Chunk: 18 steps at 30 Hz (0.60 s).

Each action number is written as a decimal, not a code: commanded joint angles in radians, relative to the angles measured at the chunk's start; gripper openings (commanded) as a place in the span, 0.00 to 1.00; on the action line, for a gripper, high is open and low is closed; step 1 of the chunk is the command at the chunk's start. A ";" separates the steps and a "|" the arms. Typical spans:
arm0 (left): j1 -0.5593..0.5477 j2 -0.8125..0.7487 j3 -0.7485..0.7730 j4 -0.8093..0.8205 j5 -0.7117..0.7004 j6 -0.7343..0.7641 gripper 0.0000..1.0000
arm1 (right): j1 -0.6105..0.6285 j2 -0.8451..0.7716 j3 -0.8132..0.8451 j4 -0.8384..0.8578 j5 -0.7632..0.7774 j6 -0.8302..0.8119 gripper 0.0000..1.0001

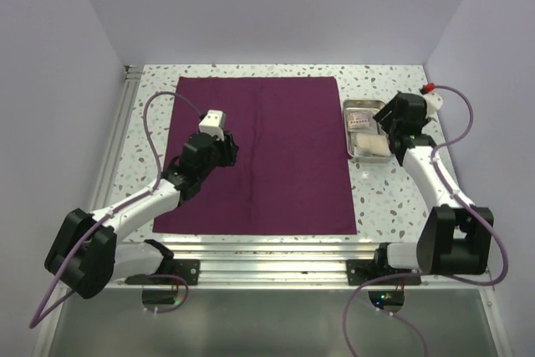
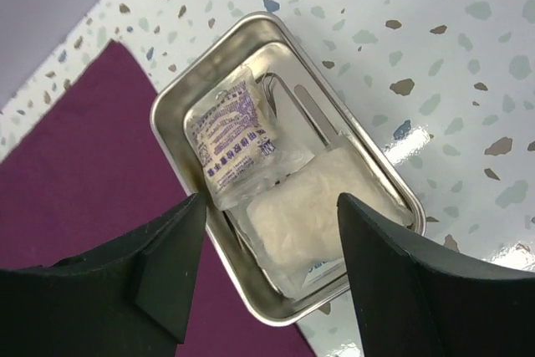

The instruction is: Prepare the surgical pack

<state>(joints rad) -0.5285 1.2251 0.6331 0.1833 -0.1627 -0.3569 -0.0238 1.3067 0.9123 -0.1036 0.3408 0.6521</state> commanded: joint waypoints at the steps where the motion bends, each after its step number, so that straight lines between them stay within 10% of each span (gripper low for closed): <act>1: 0.002 -0.033 -0.041 0.120 0.003 -0.002 0.49 | -0.034 0.118 0.161 -0.142 -0.119 -0.158 0.67; 18: -0.001 0.011 -0.095 0.214 0.095 -0.045 0.49 | -0.130 0.520 0.378 -0.243 -0.220 -0.296 0.60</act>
<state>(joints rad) -0.5293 1.2335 0.5350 0.3256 -0.0822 -0.3843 -0.1513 1.8137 1.2385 -0.3431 0.1051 0.3813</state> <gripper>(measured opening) 0.491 0.601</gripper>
